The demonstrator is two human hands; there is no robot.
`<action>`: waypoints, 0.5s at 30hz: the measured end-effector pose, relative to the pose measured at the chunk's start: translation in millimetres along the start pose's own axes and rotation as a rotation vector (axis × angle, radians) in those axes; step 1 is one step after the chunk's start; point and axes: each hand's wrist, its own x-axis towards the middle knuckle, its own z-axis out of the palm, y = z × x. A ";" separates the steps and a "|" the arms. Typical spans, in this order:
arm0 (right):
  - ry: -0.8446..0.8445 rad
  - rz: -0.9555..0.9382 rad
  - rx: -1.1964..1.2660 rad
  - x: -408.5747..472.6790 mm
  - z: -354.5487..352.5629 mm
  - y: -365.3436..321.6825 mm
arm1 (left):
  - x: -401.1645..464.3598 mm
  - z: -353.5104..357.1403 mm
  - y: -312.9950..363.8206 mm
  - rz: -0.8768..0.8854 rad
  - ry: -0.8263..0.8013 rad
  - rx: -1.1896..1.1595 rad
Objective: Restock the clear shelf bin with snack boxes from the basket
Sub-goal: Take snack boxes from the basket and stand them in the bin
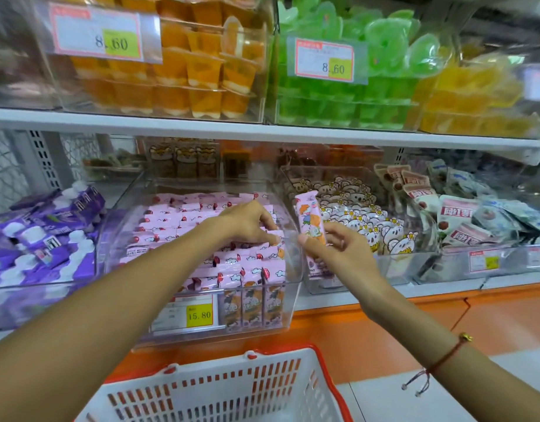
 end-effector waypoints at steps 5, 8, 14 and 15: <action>0.021 0.040 0.146 6.0 -17.5 -12.5 | -33.3 -18.8 18.7 0.075 0.385 -0.277; 0.032 -0.008 0.183 9.1 -20.8 -21.9 | -75.6 -11.2 29.8 0.220 0.295 -0.216; 0.007 -0.251 0.126 2.7 -4.0 -29.1 | -101.4 6.1 16.5 0.305 0.137 0.166; -0.020 -0.290 0.110 3.2 0.2 -28.9 | -101.0 4.6 13.9 0.323 0.120 0.160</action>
